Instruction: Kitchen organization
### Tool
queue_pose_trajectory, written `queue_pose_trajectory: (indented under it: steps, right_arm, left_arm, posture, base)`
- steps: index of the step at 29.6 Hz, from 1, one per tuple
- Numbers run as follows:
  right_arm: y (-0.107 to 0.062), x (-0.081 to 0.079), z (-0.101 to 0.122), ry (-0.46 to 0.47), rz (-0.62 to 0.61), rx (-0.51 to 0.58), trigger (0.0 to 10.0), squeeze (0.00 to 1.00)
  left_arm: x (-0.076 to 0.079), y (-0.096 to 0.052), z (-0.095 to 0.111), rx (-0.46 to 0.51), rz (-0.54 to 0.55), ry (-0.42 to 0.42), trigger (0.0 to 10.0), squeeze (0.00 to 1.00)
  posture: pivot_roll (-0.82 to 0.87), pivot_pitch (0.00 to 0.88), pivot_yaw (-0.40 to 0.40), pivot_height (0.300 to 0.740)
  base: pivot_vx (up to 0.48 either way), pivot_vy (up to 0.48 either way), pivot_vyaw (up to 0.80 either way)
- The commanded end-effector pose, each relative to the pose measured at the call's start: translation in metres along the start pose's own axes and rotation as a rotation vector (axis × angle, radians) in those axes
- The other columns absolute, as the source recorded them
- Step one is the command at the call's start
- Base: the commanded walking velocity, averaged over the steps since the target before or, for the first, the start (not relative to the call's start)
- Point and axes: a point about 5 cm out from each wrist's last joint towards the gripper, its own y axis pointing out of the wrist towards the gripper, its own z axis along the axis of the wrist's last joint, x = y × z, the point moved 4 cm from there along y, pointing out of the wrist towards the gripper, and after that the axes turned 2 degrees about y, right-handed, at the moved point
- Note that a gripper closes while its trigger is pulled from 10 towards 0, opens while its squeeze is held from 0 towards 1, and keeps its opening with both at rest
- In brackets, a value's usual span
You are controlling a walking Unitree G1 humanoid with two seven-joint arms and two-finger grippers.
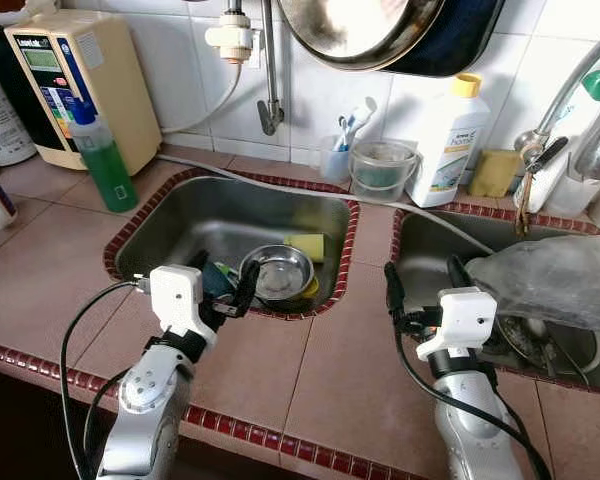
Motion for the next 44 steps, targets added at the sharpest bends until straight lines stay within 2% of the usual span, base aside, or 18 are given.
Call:
queue_pose_trajectory:
  steps: [1, 10, 44]
  right_arm:
    - [0.0, 0.0, 0.003, 0.007, 0.008, 0.006, 10.0, 0.0]
    - [-0.001, -0.007, 0.002, 0.027, 0.037, -0.003, 10.0, 0.0]
    - [-0.003, -0.011, -0.001, 0.03, 0.049, -0.013, 10.0, 0.0]
  left_arm:
    - [-0.002, 0.0, 0.003, 0.002, 0.004, 0.006, 10.0, 0.0]
    - [0.0, -0.002, 0.003, -0.003, -0.001, -0.001, 10.0, 0.0]
    - [0.005, 0.0, 0.004, -0.005, -0.021, -0.01, 10.0, 0.0]
  posture:
    - [-0.12, 0.0, 0.028, 0.74]
    - [-0.12, 0.0, 0.026, 0.74]
    - [-0.12, 0.0, 0.029, 0.74]
  base:
    - [0.0, 0.0, 0.0]
    - [-0.173, 0.0, 0.0]
    - [0.0, 0.0, 0.0]
